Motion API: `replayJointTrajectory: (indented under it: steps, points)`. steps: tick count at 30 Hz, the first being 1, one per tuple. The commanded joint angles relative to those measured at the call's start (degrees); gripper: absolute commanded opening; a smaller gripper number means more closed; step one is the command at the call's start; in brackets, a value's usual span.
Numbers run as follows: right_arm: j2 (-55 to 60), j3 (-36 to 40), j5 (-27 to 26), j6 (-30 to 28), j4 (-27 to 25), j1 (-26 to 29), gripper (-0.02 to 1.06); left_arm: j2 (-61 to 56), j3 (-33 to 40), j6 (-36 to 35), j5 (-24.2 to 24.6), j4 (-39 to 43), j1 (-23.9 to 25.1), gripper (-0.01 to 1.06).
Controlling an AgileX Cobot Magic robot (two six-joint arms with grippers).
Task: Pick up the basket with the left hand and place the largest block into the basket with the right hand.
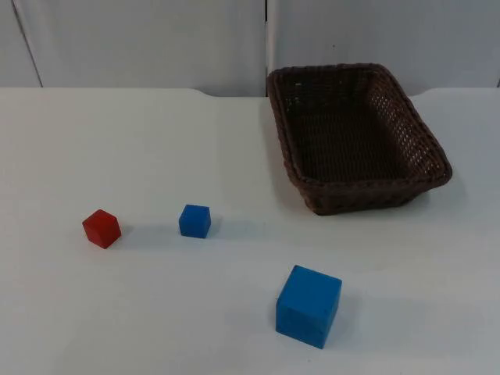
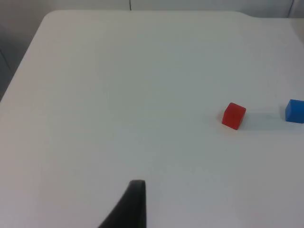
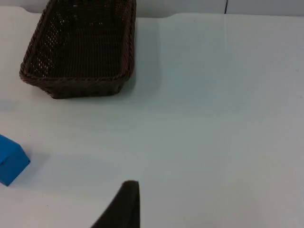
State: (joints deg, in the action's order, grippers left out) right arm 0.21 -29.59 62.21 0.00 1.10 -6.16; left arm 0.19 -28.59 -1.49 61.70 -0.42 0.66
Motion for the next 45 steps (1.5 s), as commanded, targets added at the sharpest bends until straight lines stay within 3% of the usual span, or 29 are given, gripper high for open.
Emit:
replayJointTrajectory:
  steps: [1,4,21,29,45]
  points:
    - [-0.2,0.1,-0.5,-1.4,0.4,0.4,1.05,-0.2,0.2,-0.3,-0.1,0.1,0.0,1.05]
    - [-0.2,0.1,-0.6,-2.1,2.5,0.4,1.05,-0.2,0.2,-0.3,-0.1,0.1,0.0,1.05]
    - [-0.2,0.1,-0.8,-2.1,2.3,0.4,1.05,-0.2,0.2,-0.3,-0.1,0.1,0.0,1.05]
    - [-0.2,0.1,-0.6,-2.1,-3.1,0.4,1.05,-0.2,0.2,-0.3,-0.1,0.1,0.0,1.05]
    - [-0.2,0.1,-0.4,-2.0,-3.0,0.4,1.05,-0.2,0.2,-0.3,-0.1,0.1,0.0,1.05]
